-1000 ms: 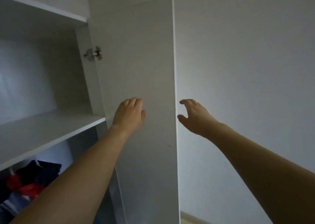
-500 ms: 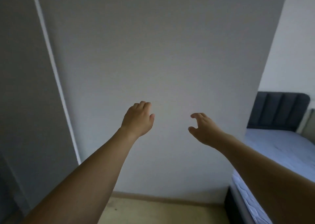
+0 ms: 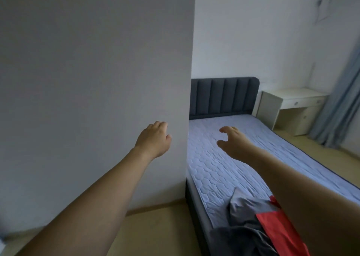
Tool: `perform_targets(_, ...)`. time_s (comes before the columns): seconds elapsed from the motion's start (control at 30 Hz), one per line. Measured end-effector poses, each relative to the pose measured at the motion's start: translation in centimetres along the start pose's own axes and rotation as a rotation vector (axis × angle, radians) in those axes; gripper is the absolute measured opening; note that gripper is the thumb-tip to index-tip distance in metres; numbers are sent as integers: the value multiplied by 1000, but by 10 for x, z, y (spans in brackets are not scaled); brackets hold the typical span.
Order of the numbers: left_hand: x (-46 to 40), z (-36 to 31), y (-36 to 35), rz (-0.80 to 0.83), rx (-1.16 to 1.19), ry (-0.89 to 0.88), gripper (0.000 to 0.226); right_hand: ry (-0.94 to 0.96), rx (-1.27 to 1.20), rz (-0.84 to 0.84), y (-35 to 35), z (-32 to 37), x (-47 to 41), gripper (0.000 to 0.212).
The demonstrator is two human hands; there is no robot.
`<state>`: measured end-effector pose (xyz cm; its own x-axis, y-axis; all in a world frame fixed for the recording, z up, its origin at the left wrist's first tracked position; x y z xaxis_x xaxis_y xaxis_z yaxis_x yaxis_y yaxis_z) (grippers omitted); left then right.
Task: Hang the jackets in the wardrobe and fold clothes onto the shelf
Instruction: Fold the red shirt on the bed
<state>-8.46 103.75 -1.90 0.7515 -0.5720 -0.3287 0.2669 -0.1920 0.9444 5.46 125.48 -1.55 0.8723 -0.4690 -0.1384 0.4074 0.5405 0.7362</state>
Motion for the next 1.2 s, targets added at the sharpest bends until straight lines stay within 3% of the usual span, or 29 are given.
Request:
perform_targets(0.2, -21, -148, -42, 106, 10, 2, 43, -79, -26, 70, 72, -136, -16, 54)
perform_targets(0.37, -44, -213, -83, 186, 17, 13, 41, -119, -25, 130, 112, -215, -36, 53)
perform_targets(0.5, -75, -265, -134, 295, 104, 107, 34, -136, -2, 168, 141, -288, -56, 53)
perform_targets(0.7, -113, -400, -226, 464, 203, 150, 20, -197, 19, 216, 193, -432, -120, 54)
perform_targets(0.97, -143, -547, -337, 620, 281, 401, 18, -316, 47, 477, 201, -629, -189, 54)
perform_targets(1.2, -165, -657, -480, 775, 342, 448, 20, -356, 90, 659, 146, -784, -226, 56)
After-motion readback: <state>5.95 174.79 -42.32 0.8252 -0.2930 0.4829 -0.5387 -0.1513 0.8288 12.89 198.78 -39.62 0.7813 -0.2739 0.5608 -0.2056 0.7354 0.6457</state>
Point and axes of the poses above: each hand's wrist, its own x-axis away from the middle knuckle, its own y-axis out of the back of the hand, z = x × y, the point moved 2 cm from there along -x, towards the middle knuckle, and after that the axes turned 13 degrees about -x, right-handed, at the moved point
